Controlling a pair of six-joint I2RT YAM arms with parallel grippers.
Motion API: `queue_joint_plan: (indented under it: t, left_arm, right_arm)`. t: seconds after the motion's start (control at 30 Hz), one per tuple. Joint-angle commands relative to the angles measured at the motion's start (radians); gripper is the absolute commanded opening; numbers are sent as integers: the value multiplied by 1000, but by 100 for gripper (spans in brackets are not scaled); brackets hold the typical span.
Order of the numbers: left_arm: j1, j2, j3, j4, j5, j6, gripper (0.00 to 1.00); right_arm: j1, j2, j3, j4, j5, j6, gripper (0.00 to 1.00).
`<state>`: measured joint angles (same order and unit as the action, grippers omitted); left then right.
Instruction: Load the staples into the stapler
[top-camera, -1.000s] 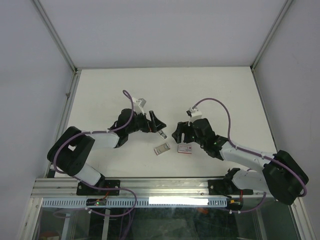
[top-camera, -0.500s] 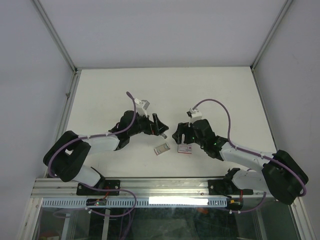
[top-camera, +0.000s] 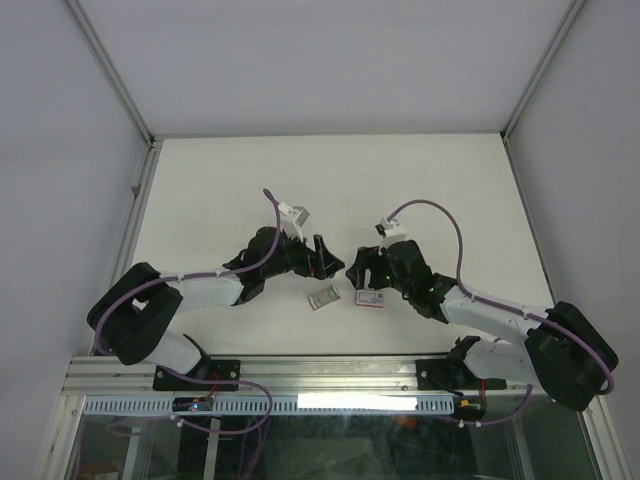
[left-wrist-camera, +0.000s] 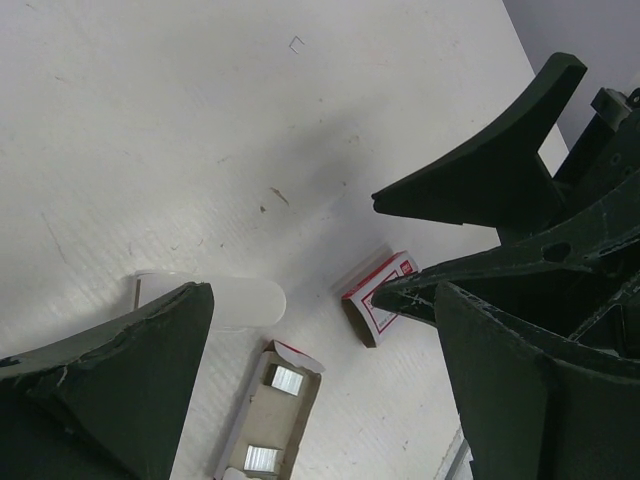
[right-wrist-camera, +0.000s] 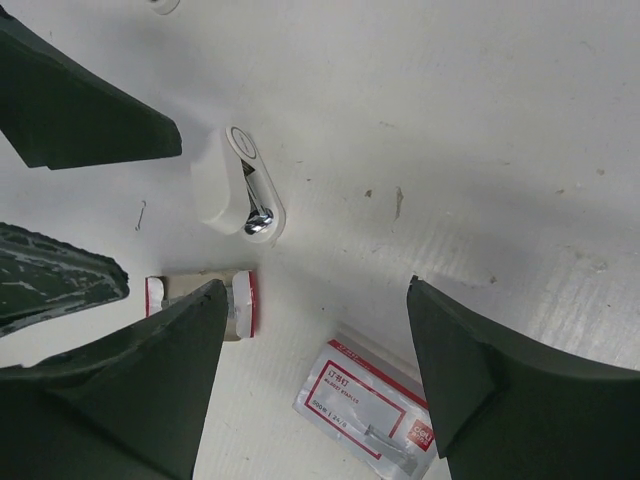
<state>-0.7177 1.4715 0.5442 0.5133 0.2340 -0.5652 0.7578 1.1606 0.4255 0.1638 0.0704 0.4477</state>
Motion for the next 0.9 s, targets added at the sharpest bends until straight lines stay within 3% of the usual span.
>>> queue_joint_plan:
  t: [0.0,0.2,0.3,0.47,0.87]
  left_arm:
    - [-17,-33,12,31,-15,-3,96]
    - [1,-181,2,-63,-170,-56,99]
    - [60,-226,-20,-95,-134,-133,99]
    - [176,-282,-139,-15,-34,-268,99]
    - [211,-422,-281,-28,-61,-356,99]
  right_arm:
    - [-2,-43,-5,39,20,7,76]
    - [2,-22,53,33,-61,-142,78]
    - [34,28,100,32,-82,-228,80]
    - [100,180,210,14,-50,-313,78]
    - [134,433,347,13,-10,-339,60]
